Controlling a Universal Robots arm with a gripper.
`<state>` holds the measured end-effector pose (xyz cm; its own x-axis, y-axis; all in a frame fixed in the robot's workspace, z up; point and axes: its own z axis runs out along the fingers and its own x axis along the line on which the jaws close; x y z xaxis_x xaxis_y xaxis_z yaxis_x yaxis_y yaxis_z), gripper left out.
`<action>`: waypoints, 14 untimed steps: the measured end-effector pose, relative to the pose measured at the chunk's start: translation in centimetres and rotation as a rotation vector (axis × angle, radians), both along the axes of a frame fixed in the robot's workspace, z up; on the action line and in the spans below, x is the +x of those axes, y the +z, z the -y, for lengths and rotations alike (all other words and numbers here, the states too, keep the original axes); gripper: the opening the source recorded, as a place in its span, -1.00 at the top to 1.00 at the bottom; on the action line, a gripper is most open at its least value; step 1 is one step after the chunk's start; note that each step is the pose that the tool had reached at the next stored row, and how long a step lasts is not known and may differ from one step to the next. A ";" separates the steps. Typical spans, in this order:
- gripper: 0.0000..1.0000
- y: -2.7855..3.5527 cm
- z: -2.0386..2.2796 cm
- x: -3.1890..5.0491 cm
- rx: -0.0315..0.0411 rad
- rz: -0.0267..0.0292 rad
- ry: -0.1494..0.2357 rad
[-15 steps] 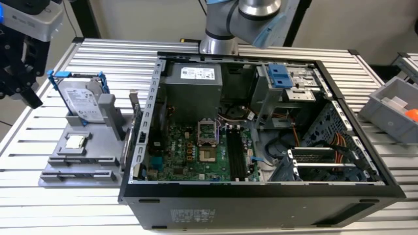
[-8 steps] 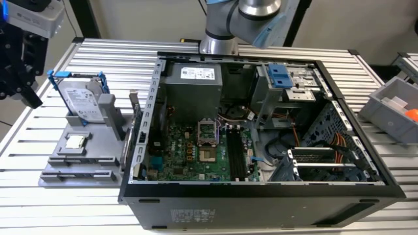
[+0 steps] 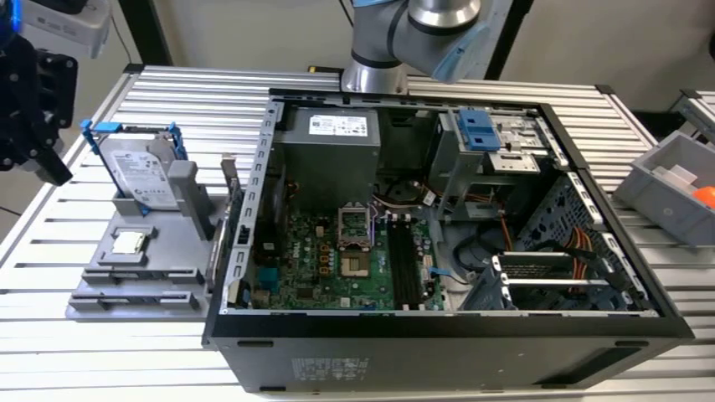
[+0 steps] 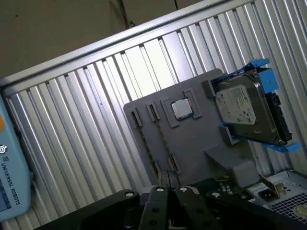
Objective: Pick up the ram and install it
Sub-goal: 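Pick up the ram and move it above insertion slot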
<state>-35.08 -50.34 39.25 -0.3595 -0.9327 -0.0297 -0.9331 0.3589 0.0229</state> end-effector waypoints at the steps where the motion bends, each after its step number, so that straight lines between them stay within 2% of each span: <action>1: 1.00 0.00 0.00 0.00 0.0000 0.0000 0.011; 14: 1.00 0.00 0.00 0.00 -0.0001 0.0000 0.164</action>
